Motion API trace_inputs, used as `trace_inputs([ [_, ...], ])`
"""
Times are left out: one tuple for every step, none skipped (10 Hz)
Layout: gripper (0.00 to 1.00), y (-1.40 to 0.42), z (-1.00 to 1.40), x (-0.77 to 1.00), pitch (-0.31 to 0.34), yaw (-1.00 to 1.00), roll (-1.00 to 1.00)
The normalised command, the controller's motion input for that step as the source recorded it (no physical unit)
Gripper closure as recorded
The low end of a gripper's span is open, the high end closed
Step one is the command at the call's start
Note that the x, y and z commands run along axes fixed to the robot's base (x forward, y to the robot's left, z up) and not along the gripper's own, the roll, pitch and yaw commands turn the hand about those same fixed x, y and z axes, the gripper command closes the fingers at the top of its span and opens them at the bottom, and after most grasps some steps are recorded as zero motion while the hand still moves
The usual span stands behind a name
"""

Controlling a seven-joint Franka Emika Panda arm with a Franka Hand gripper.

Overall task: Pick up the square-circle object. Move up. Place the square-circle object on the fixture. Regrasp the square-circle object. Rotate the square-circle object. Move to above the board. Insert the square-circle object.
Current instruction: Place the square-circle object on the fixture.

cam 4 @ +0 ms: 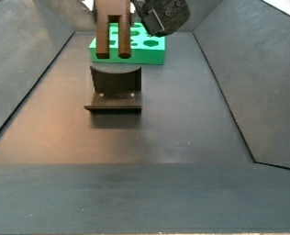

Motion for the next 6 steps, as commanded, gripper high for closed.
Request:
trace_inputs([
  [1.00, 0.14, -1.00, 0.12, 0.241, 0.03, -1.00],
  [1.00, 0.14, -1.00, 0.14, 0.275, -0.03, -0.95],
  [1.00, 0.13, -1.00, 0.15, 0.281, -0.09, -0.80],
  [1.00, 0.14, -1.00, 0.16, 0.242, -0.16, -0.58],
  [1.00, 0.14, -1.00, 0.17, 0.203, -0.20, -0.42],
  [1.00, 0.14, -1.00, 0.17, 0.176, -0.21, -0.32],
])
